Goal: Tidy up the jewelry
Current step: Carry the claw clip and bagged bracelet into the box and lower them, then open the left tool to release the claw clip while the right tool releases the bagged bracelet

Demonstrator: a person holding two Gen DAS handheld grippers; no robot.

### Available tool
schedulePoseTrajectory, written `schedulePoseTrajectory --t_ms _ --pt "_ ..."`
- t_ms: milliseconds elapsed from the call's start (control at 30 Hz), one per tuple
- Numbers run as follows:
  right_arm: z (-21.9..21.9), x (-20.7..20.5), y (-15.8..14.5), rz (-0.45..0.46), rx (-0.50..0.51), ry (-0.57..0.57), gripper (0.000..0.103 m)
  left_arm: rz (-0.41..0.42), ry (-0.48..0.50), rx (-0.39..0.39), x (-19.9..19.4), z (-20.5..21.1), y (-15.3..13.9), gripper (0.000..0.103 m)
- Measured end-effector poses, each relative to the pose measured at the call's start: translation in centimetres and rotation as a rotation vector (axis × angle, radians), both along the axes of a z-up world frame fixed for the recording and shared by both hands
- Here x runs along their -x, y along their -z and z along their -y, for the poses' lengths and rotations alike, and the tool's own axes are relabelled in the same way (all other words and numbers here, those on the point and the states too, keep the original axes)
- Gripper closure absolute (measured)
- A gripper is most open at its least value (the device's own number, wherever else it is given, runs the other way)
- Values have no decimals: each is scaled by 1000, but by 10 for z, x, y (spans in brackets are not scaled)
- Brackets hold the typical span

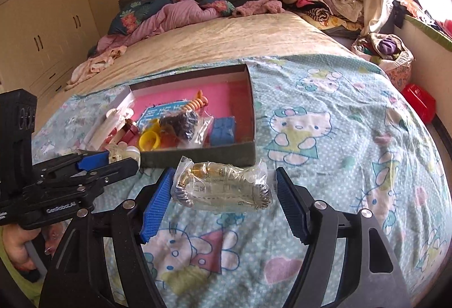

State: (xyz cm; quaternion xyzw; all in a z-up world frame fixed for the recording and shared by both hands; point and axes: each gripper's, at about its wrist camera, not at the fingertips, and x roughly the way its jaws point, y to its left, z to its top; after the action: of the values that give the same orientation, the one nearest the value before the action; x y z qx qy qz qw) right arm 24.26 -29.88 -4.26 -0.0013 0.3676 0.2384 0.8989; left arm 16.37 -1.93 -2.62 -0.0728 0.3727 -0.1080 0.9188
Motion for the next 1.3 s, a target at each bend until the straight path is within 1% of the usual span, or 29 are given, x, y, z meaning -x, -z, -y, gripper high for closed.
schedulePoseTrajectory --t_ms 100,200,333,533,667,700,733,800,967,1100,1133,1233,1300 --pt "-10 -11 -7 32 13 -14 33 10 -37 -17 -9 -11 0 61" --pt "-19 -25 -8 49 41 -24 33 9 -64 -19 -16 -19 2 61" --pt "-32 -44 -2 41 66 -37 33 2 -95 -28 -25 -29 7 61" --pt "-49 -67 16 10 103 -52 33 -15 -119 -40 -31 -35 13 61" --pt "-59 -74 24 -9 123 -66 31 -28 -116 -44 -32 -34 16 60" --pt "-60 -73 24 -8 125 -68 28 -28 -115 -46 -31 -33 16 60" --pt "-60 -72 24 -5 120 -71 23 -27 -113 -47 -31 -33 16 58" --pt "-60 -68 21 11 115 -71 17 -21 -113 -50 -27 -32 12 47" --pt "-48 -48 9 35 76 -56 12 6 -103 -57 -7 -27 0 35" --pt "-30 -20 -4 48 31 -49 5 18 -93 -67 16 -21 -7 27" --pt "-26 -13 -7 54 29 -45 5 19 -92 -70 21 -19 -8 25" --pt "-16 8 -15 60 15 -44 4 21 -94 -68 40 -17 -10 16" --pt "-10 21 -19 64 10 -42 4 17 -103 -51 53 -17 -11 12"
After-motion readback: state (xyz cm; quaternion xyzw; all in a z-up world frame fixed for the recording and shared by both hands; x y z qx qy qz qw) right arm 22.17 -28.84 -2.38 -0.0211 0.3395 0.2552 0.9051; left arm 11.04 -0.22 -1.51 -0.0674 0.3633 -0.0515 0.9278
